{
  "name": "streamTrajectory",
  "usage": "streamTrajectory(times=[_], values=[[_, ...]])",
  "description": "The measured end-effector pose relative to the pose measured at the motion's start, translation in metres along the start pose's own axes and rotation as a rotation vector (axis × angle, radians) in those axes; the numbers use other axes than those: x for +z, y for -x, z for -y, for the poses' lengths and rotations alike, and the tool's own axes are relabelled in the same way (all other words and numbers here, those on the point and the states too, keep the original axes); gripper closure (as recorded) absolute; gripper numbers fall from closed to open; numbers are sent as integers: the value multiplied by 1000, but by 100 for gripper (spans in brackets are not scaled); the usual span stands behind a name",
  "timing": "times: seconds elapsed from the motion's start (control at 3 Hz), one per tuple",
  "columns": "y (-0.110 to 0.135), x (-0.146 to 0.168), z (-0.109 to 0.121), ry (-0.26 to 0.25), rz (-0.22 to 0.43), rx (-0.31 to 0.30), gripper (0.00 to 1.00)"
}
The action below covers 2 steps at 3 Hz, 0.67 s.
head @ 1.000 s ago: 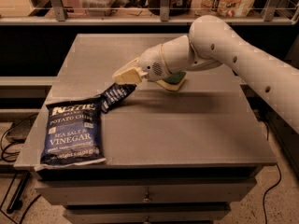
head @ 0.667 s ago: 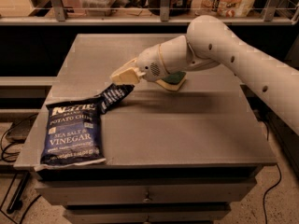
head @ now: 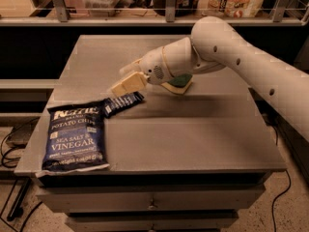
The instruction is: Move rxbar blueberry near blue chip bag
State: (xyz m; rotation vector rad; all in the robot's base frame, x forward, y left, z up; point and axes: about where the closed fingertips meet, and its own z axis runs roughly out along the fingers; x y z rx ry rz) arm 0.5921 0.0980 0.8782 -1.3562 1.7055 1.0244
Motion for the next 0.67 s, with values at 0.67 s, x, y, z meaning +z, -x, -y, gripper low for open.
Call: streamTrajectory(times=[0.67], values=[[0,1,-1,3,-1,-1,0]])
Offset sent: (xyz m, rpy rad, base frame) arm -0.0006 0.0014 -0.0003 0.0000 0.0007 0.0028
